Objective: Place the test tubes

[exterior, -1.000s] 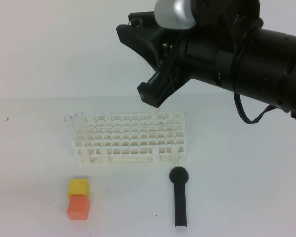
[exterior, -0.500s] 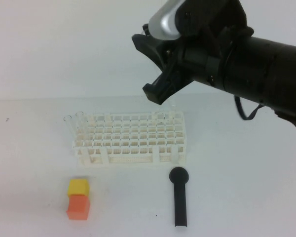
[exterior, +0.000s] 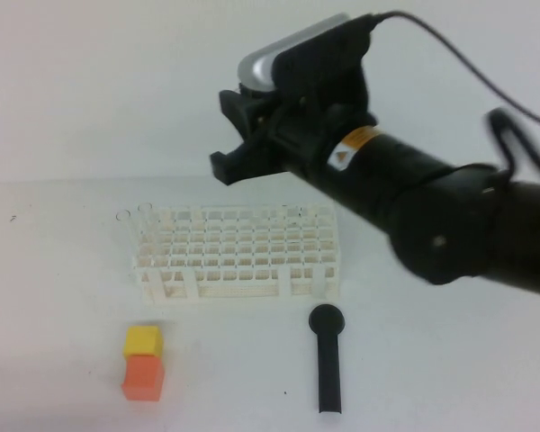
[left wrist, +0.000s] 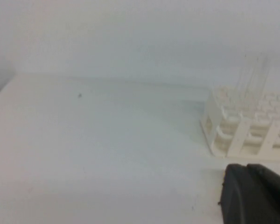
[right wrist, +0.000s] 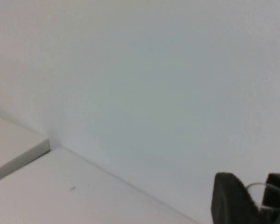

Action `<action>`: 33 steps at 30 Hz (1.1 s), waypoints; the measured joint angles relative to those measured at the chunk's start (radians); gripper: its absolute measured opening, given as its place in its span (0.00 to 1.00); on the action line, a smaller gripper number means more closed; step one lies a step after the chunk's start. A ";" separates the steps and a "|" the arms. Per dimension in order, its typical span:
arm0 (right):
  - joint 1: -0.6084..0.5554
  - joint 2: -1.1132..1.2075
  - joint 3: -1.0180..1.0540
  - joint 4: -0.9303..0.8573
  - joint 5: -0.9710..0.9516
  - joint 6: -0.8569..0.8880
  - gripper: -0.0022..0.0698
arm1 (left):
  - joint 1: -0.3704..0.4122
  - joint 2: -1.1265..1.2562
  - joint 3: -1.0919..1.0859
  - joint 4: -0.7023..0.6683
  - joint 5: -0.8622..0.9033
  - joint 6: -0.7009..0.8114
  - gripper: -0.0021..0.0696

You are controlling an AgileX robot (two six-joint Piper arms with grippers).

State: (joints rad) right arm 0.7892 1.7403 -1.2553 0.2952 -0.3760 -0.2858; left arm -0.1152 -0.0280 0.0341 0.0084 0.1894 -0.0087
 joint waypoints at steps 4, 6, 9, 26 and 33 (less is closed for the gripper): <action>0.018 0.126 -0.032 -0.059 -0.227 0.081 0.20 | 0.000 0.000 0.000 -0.020 0.146 -0.020 0.03; 0.023 0.189 -0.037 -0.082 -0.332 0.095 0.20 | 0.000 0.000 0.000 -0.020 0.146 -0.009 0.03; 0.030 0.252 -0.039 -0.090 -0.402 0.104 0.20 | 0.000 0.000 0.000 -0.018 0.150 -0.009 0.03; 0.084 0.311 -0.092 -0.139 -0.400 0.136 0.20 | -0.009 0.000 -0.002 -0.008 0.154 -0.058 0.03; 0.095 0.347 -0.113 -0.141 -0.385 0.136 0.20 | -0.013 -0.002 -0.002 0.011 0.148 -0.050 0.03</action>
State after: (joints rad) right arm 0.8838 2.0876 -1.3682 0.1545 -0.7611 -0.1497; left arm -0.1285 -0.0305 0.0324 0.0199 0.3377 -0.0589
